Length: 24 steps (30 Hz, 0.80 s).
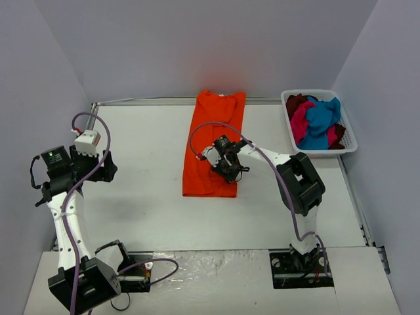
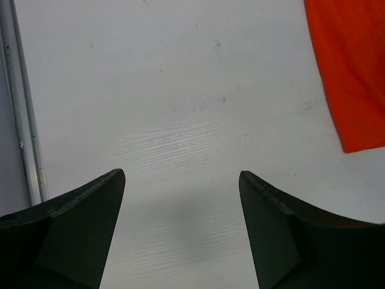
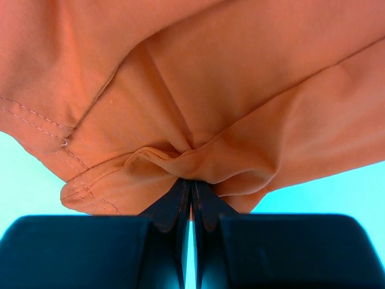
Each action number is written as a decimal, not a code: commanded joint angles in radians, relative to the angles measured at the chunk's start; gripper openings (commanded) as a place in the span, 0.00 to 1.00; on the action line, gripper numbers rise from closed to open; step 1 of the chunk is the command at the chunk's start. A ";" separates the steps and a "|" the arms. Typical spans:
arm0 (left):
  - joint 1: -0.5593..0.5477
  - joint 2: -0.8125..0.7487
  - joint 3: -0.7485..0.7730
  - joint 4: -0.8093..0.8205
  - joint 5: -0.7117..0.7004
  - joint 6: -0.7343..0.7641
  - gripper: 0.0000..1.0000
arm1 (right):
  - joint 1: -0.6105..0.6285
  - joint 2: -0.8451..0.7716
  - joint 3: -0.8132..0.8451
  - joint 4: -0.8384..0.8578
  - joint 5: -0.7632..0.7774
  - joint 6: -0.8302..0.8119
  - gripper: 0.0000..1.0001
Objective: Fold and stack the t-shirts
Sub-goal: Rotate the tshirt 90 degrees
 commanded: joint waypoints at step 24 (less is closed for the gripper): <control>-0.086 0.024 0.032 -0.035 0.045 0.031 0.82 | -0.031 -0.143 -0.088 -0.193 0.009 -0.027 0.00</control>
